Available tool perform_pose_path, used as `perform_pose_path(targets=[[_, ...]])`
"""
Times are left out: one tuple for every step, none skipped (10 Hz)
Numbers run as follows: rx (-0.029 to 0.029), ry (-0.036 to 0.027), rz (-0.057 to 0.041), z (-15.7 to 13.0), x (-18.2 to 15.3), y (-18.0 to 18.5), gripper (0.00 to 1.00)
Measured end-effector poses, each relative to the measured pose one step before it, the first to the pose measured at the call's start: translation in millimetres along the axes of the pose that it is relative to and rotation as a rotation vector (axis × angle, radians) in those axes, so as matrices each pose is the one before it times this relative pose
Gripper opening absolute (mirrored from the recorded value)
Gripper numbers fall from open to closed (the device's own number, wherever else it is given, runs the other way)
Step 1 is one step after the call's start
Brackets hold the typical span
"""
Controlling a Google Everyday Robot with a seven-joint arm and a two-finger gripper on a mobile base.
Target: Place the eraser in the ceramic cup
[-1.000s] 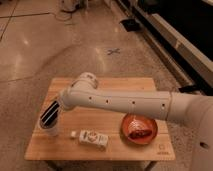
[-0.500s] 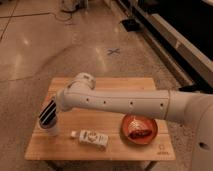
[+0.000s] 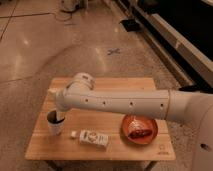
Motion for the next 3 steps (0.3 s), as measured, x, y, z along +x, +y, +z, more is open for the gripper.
perform_pose_path(targets=[[-0.00905,-0.00019,0.00684,-3.03,-2.05,1.71,0.80],[0.00044,0.00102,-0.00088,0.27,0.83,-0.02,0.80],[0.00114,0.00155,-0.00179,0.69,1.34,-0.16,0.80]])
